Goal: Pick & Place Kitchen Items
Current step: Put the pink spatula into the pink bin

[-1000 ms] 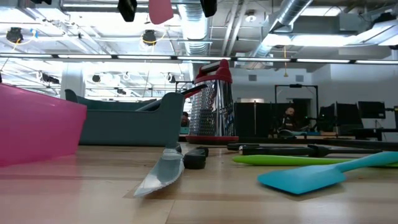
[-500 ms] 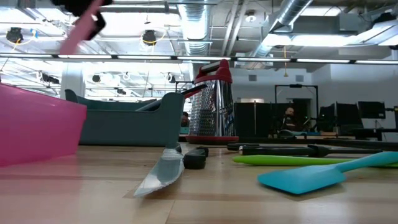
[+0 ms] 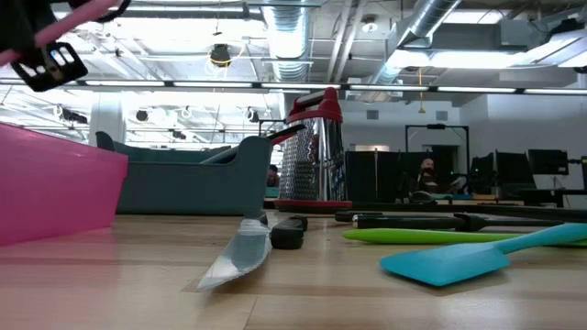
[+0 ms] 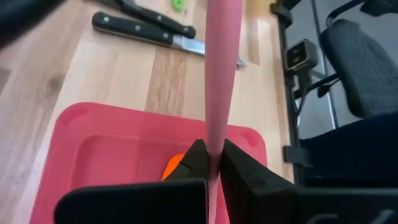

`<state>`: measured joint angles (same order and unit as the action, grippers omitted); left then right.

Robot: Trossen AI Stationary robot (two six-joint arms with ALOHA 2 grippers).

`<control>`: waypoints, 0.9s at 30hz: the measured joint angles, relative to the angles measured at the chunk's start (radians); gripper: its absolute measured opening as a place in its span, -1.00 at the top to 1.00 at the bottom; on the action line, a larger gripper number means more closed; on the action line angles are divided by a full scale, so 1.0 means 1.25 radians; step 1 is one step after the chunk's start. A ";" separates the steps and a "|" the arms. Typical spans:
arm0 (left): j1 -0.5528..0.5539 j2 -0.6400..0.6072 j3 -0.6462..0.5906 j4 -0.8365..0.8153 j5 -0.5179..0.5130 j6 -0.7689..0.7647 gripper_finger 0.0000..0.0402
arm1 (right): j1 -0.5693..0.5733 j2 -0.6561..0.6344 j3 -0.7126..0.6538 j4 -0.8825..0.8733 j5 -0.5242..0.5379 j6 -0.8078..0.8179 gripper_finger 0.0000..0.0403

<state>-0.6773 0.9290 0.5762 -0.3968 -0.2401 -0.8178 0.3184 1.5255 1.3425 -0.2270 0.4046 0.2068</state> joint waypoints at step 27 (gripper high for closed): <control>-0.260 0.143 0.000 0.062 0.216 -0.250 1.00 | 0.033 0.015 -0.001 -0.022 -0.009 0.097 0.71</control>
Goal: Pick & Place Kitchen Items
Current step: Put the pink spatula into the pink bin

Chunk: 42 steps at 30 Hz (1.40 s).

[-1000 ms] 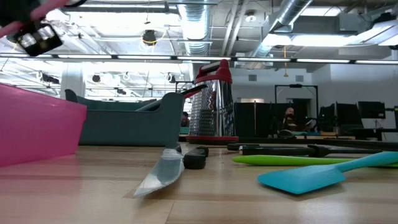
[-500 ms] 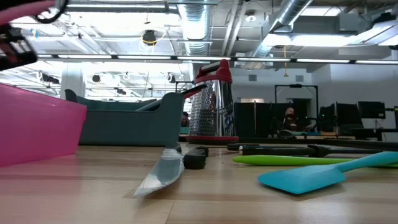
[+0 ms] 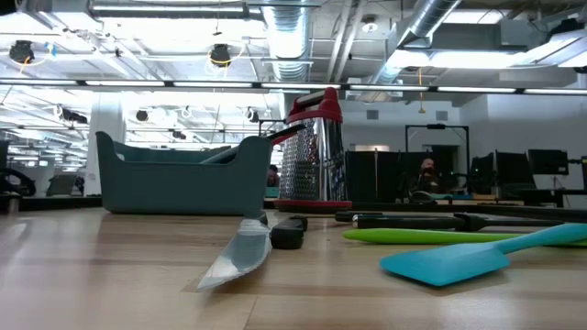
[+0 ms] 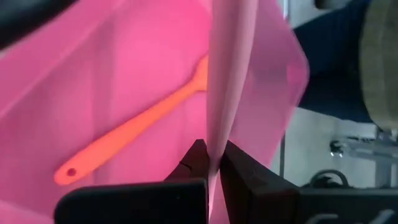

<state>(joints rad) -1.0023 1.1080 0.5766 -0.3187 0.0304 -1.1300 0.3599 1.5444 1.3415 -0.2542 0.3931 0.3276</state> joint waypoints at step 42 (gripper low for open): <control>0.148 -0.040 0.062 -0.229 -0.202 0.096 1.00 | 0.085 0.000 0.000 -0.016 0.049 0.094 0.71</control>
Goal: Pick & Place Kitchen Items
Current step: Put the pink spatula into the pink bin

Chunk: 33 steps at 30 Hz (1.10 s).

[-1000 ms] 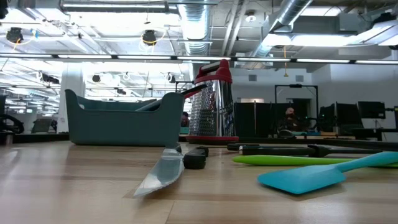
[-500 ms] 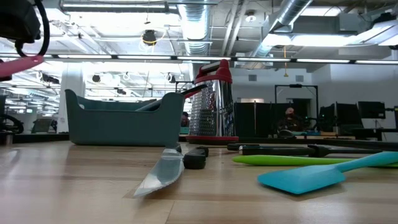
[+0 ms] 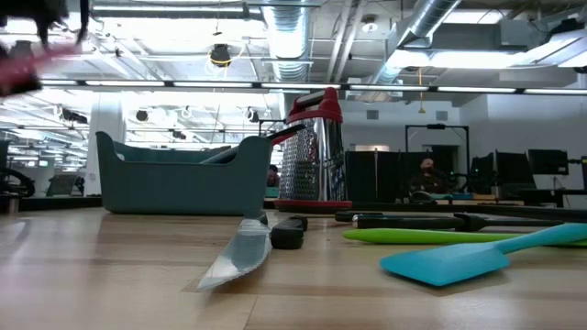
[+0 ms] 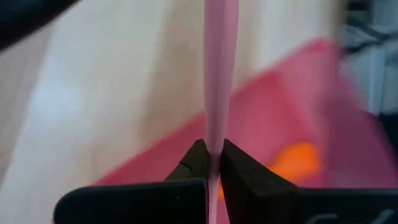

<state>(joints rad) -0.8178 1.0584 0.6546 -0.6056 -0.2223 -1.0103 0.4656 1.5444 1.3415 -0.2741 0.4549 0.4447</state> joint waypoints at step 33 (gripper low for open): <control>-0.099 0.195 0.080 -0.006 0.185 0.362 0.91 | 0.013 0.083 0.000 -0.003 0.033 0.043 0.71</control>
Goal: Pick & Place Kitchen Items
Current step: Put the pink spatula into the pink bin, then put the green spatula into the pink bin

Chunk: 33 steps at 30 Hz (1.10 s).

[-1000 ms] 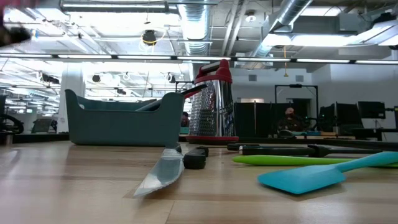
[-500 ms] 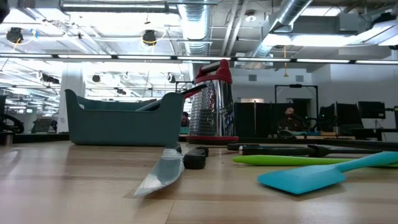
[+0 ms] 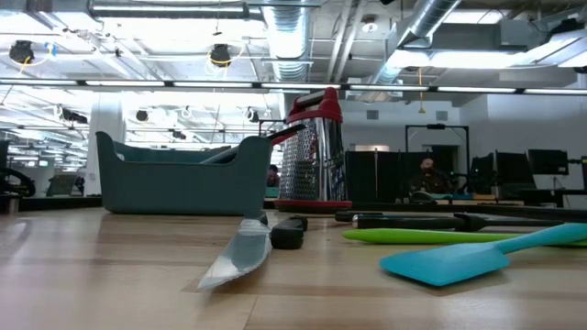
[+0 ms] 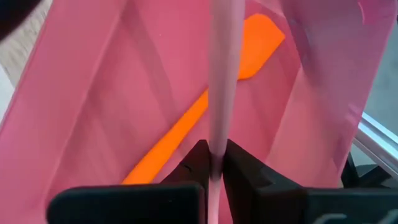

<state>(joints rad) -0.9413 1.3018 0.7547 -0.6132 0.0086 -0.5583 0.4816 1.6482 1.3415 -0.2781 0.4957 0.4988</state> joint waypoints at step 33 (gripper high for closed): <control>0.115 -0.422 0.082 0.274 -0.275 -0.059 0.21 | -0.005 0.090 0.064 -0.478 -0.179 0.072 -0.13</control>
<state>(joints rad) -0.7978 0.7745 0.8577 -0.2701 -0.3346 -0.6320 0.4759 1.7606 1.4210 -0.8752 0.2715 0.5886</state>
